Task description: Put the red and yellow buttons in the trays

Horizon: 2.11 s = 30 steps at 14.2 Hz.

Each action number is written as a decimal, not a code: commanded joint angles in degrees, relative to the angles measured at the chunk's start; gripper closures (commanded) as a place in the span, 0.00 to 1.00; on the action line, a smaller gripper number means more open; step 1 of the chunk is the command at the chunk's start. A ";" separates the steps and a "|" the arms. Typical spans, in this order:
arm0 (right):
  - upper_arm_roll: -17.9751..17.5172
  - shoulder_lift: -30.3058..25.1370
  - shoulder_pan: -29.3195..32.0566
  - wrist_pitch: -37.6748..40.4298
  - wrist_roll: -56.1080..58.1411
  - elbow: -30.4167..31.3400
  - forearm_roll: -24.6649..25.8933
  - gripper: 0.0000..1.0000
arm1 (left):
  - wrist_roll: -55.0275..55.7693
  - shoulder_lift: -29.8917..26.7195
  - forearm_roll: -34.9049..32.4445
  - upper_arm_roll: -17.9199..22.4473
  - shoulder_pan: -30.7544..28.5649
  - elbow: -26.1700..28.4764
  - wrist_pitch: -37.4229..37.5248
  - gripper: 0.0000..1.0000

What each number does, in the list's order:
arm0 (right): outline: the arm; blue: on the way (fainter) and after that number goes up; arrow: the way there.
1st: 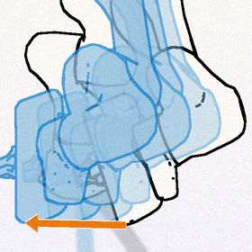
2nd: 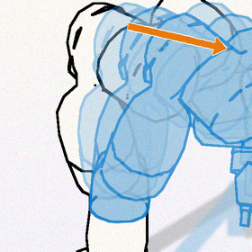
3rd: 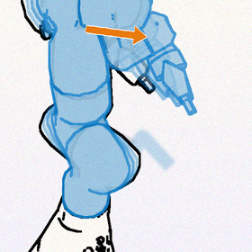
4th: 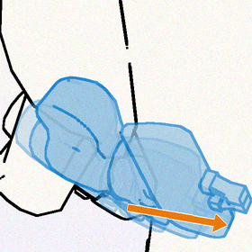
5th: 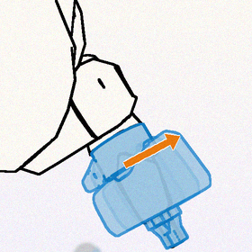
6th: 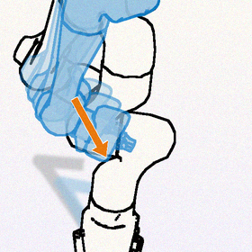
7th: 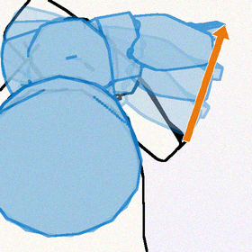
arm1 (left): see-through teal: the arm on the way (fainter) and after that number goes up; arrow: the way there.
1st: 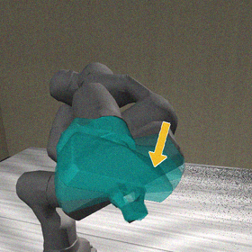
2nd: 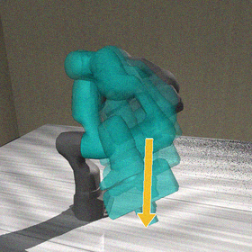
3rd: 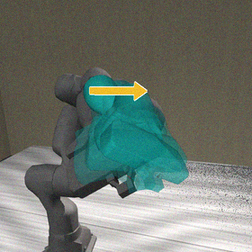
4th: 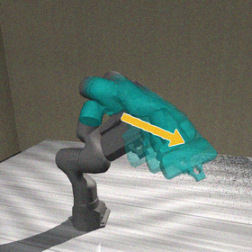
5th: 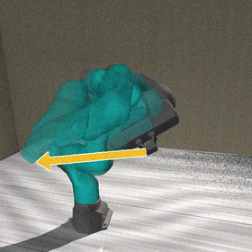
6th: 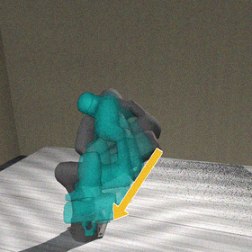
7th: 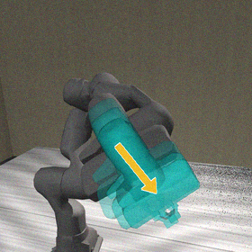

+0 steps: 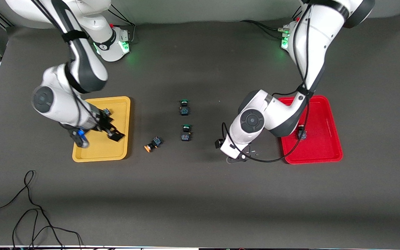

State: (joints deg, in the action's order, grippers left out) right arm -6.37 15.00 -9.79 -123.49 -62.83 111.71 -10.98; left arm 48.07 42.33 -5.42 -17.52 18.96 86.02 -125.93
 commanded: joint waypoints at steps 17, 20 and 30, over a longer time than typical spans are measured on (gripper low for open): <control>-2.86 21.65 -5.15 -19.51 -16.54 -4.14 6.50 0.17 | -3.65 -2.05 0.74 1.88 -3.65 -1.30 12.07 1.00; -2.95 21.65 -5.15 -19.95 -16.54 -4.05 6.50 0.52 | -15.16 -9.43 4.97 1.61 -9.89 1.78 21.13 1.00; -2.69 9.46 -2.26 -6.02 -11.73 -4.13 6.41 0.77 | -53.25 -13.41 -4.58 2.22 -33.80 20.48 10.75 1.00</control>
State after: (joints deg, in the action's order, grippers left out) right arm -9.20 31.78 -13.99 -136.54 -77.14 106.22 -5.26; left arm -2.70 30.06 -7.04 -14.79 -13.51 99.31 -107.52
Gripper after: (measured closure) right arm 0.559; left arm 0.604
